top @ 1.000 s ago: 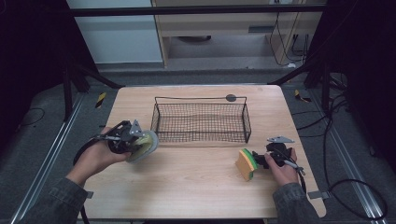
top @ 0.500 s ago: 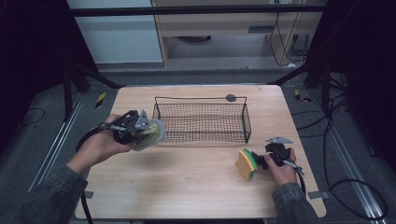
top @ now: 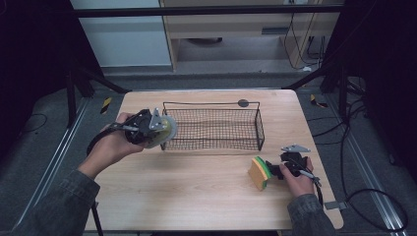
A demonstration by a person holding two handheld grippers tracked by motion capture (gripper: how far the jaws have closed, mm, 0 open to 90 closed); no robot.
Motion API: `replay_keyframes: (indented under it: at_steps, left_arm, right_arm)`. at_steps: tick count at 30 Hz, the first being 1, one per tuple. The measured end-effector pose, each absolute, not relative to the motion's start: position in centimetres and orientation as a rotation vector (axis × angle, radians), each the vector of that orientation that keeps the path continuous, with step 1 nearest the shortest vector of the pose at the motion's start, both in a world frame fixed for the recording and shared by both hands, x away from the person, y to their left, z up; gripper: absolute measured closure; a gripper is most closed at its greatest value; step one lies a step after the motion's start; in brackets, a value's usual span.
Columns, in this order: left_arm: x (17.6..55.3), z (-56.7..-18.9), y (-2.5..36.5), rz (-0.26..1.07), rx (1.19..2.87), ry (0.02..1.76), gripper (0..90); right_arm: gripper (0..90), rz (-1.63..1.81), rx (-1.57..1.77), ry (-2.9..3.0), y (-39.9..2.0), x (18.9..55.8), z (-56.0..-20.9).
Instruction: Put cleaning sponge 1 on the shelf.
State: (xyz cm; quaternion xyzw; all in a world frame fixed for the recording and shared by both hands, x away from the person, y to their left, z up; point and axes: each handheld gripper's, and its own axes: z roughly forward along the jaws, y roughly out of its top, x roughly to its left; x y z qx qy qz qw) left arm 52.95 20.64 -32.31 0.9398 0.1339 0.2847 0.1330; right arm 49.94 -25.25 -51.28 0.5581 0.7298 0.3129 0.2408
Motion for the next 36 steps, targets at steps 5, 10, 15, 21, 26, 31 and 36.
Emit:
replay_keyframes:
  at_steps: [5, 10, 15, 21, 26, 31, 36]
  left_arm:
    - [53.8, -32.0, 20.1, 0.853, 2.721, 0.363, 70.3]
    - [54.5, -31.5, 19.6, 0.887, 2.729, 0.347, 70.3]
    - [55.5, -31.2, 19.2, 0.905, 2.728, 0.347, 70.3]
    - [56.5, -30.9, 18.7, 0.912, 2.734, 0.33, 70.3]
    - [57.3, -30.8, 18.2, 0.924, 2.735, 0.32, 70.3]
    - [58.1, -30.7, 17.3, 0.938, 2.726, 0.299, 70.3]
    - [58.7, -30.7, 16.6, 0.951, 2.725, 0.283, 70.3]
  right_arm:
    - [0.6, 0.859, 1.521, 2.004, -25.3, 50.0, -51.3]
    - [0.5, 0.86, 1.523, 2.004, -25.4, 49.9, -51.3]
    - [0.4, 0.86, 1.519, 2.009, -25.5, 50.0, -51.3]
    - [0.4, 0.857, 1.515, 2.011, -25.5, 50.0, -51.3]
    - [0.4, 0.857, 1.515, 2.011, -25.5, 50.0, -51.3]
    - [0.4, 0.854, 1.514, 2.011, -25.6, 50.0, -51.3]
    - [0.4, 0.854, 1.513, 2.011, -25.6, 50.0, -51.3]
